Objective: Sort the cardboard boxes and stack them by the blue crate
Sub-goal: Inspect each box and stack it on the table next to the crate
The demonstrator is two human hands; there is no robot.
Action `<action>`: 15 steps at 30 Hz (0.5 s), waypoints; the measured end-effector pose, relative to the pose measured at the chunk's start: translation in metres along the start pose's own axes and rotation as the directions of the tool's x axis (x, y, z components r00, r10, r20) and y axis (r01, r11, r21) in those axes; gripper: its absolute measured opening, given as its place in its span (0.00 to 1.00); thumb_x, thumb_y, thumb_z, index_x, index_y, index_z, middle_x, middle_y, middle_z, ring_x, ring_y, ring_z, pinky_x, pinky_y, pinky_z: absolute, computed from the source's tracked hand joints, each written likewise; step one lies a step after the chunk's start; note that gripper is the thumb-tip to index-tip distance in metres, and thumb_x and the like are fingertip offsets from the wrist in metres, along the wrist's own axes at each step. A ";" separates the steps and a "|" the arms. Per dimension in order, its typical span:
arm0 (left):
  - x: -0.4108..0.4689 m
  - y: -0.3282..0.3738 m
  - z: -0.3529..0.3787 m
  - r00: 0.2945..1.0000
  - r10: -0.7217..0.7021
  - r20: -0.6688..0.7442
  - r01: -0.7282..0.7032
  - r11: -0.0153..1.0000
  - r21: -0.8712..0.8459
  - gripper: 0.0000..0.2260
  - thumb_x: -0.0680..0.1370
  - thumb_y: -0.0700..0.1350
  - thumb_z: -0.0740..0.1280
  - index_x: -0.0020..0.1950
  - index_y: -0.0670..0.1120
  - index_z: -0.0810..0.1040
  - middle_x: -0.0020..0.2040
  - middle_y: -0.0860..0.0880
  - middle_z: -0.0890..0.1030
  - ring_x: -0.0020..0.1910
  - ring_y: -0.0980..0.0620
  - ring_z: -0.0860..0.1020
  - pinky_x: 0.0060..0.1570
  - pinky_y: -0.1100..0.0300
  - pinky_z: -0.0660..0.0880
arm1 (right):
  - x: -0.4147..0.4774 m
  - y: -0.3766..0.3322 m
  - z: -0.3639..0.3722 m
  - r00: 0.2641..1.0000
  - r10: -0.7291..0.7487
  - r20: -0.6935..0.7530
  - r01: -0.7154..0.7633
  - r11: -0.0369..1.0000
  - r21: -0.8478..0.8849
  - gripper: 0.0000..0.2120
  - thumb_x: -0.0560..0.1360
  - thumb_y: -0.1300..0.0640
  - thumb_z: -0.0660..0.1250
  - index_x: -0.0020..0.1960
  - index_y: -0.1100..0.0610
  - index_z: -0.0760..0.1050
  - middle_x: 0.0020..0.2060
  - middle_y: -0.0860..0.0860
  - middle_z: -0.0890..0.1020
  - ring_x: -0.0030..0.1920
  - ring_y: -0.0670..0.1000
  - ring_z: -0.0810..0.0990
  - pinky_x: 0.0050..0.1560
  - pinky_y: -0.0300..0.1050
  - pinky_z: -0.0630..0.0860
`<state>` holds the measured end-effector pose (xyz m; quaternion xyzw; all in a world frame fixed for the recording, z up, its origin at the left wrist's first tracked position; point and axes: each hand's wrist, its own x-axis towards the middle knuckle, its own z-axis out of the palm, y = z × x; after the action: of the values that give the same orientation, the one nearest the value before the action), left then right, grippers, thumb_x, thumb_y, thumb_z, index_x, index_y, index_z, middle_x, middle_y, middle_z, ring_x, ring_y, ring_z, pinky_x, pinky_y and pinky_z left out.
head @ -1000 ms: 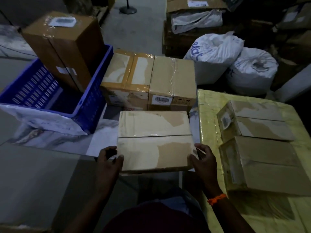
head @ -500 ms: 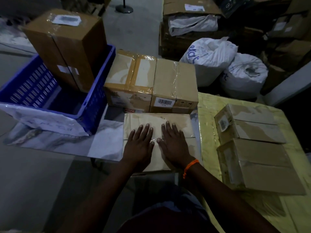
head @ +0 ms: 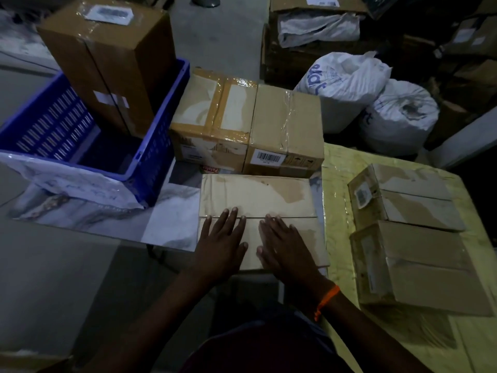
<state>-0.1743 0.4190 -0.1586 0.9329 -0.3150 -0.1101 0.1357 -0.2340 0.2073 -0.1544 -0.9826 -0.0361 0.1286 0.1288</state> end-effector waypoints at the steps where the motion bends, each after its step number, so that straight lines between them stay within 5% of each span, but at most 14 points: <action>1: -0.011 0.001 0.005 1.000 0.025 -0.015 -0.024 0.999 0.029 0.31 0.82 0.61 0.46 0.82 0.47 0.61 0.82 0.43 0.55 0.81 0.41 0.55 0.77 0.39 0.52 | -0.013 0.003 0.005 1.000 -0.022 -0.004 0.022 1.000 0.010 0.35 0.82 0.35 0.44 0.84 0.51 0.51 0.83 0.50 0.48 0.82 0.49 0.41 0.82 0.59 0.49; 7: -0.042 -0.001 0.024 0.996 0.079 -0.043 -0.074 0.991 0.107 0.28 0.85 0.61 0.48 0.83 0.49 0.58 0.83 0.45 0.55 0.82 0.44 0.53 0.78 0.44 0.49 | -0.049 0.022 0.035 0.974 -0.122 -0.192 0.101 0.988 -0.119 0.32 0.85 0.35 0.45 0.84 0.50 0.53 0.83 0.52 0.55 0.83 0.54 0.51 0.80 0.57 0.48; 15: -0.040 -0.003 0.022 0.997 0.073 0.013 -0.074 0.993 0.097 0.29 0.86 0.62 0.44 0.84 0.51 0.52 0.84 0.45 0.51 0.83 0.45 0.50 0.79 0.45 0.47 | -0.042 0.019 0.026 0.993 -0.081 -0.085 0.079 0.997 -0.021 0.34 0.84 0.33 0.40 0.84 0.49 0.55 0.83 0.49 0.54 0.83 0.53 0.50 0.81 0.57 0.47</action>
<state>-0.2099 0.4420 -0.1755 0.9257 -0.3545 -0.0941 0.0926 -0.2806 0.1906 -0.1736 -0.9861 -0.0710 0.0806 0.1265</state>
